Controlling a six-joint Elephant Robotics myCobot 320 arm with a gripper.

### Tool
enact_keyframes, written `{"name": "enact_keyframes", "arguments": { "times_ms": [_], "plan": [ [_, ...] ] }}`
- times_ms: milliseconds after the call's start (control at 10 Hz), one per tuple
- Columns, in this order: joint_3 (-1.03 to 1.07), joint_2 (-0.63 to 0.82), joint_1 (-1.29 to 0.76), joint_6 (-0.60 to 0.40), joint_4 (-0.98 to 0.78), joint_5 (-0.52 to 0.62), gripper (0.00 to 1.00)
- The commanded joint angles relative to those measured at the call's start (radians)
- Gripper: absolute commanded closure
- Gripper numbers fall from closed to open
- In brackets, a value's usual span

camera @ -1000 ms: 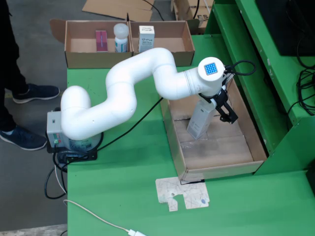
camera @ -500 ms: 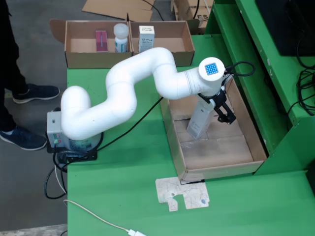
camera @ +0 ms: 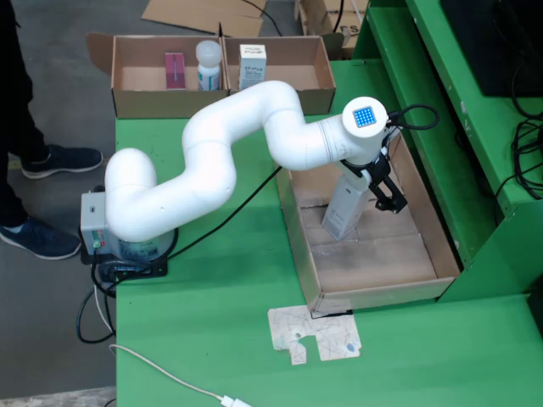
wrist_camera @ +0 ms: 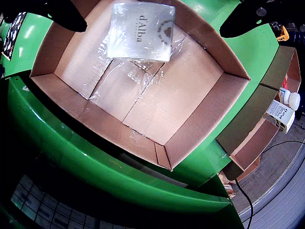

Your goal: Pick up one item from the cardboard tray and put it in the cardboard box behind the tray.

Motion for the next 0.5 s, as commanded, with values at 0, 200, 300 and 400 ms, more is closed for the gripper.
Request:
{"name": "enact_keyframes", "arguments": {
  "times_ms": [0, 200, 300, 400],
  "plan": [
    [0.026, 0.03, 0.007, 0.007, 0.015, 0.001, 0.0],
    [0.026, 0.029, 0.007, 0.008, 0.019, 0.001, 0.0],
    [0.026, 0.03, 0.015, 0.015, 0.033, -0.007, 0.0],
    [0.026, 0.029, 0.017, 0.015, 0.037, -0.01, 0.0]
  ]
}}
